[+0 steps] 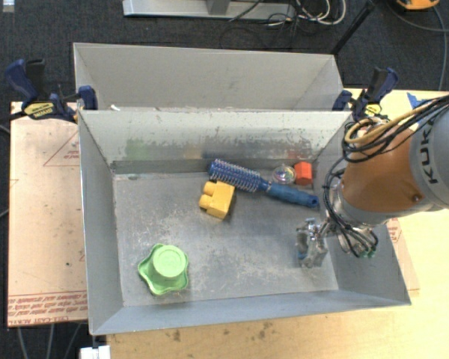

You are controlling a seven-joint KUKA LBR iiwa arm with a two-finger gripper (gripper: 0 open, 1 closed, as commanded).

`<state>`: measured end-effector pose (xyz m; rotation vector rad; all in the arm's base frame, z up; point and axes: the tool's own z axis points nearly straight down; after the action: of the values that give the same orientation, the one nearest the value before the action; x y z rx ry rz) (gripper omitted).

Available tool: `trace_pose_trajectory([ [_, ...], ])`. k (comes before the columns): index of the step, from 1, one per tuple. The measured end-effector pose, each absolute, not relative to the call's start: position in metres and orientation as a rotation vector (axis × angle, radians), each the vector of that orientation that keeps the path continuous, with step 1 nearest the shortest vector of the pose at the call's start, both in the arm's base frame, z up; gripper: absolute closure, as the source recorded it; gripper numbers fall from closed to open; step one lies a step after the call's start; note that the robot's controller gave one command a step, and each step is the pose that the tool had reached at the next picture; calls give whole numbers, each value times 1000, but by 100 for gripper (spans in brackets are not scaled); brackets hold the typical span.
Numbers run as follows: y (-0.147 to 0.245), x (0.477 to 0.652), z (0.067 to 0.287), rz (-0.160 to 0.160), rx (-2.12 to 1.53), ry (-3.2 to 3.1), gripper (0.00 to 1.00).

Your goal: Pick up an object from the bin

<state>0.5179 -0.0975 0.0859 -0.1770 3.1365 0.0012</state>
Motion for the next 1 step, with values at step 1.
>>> trace_pose_trajectory([
  [1,-127,500,201,-3,-942,2992,100],
])
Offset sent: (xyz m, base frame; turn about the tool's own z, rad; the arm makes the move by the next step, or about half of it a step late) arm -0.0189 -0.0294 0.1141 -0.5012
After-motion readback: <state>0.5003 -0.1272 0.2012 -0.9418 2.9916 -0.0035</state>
